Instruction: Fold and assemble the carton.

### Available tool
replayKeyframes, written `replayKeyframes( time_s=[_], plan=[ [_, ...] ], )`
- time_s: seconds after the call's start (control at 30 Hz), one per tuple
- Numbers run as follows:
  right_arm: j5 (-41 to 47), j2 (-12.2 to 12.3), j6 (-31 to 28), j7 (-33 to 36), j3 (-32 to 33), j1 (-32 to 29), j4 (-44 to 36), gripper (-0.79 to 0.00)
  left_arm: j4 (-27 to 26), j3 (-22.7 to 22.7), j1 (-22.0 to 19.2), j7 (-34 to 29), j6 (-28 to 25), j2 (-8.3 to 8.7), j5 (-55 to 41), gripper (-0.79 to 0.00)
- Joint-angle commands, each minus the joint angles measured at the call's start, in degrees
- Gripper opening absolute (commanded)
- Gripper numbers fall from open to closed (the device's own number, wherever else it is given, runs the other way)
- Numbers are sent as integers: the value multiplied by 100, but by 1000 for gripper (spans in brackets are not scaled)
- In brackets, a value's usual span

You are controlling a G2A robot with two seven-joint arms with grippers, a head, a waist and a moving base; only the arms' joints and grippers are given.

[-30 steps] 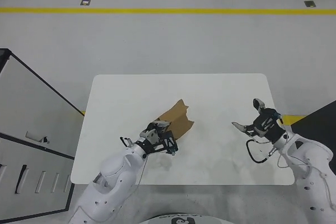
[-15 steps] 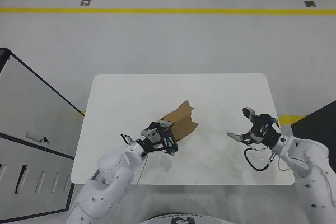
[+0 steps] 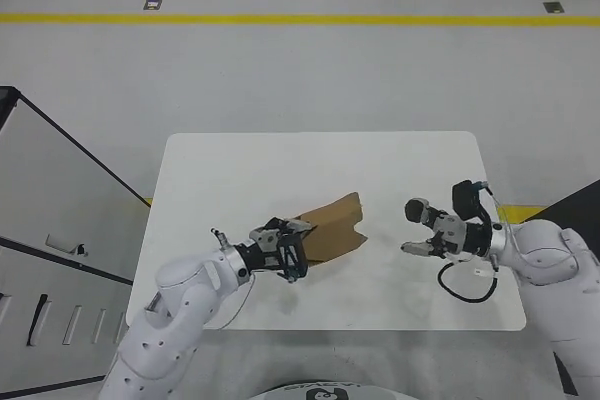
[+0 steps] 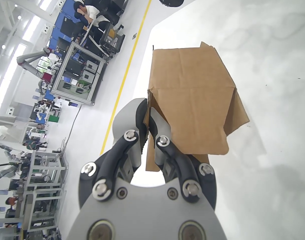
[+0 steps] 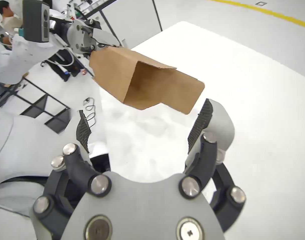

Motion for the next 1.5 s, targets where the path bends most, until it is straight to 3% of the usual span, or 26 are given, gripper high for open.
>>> replayKeyframes(
  time_s=[0.0,0.23,0.43,0.7,1.0,1.47],
  plan=[
    [238,115,0,-289,-216,67,65,0,2,3,-32,0,-7,7,-72,-785],
    [272,111,25,-329,-231,54,62,0,-44,37,-90,-43,39,25,197,-785],
    [1826,159,115,-175,-963,210,336,0,8,96,-161,146,-134,61,41,-785],
    [3100,453,639,350,-1741,746,535,0,69,86,-227,231,-382,112,-263,-785],
    [3736,707,958,669,-2453,1173,736,-3,53,106,-287,43,-453,148,-551,-785],
    [3898,945,704,416,-3471,1630,809,-58,-50,253,-386,-205,-538,208,-709,-785]
  ],
)
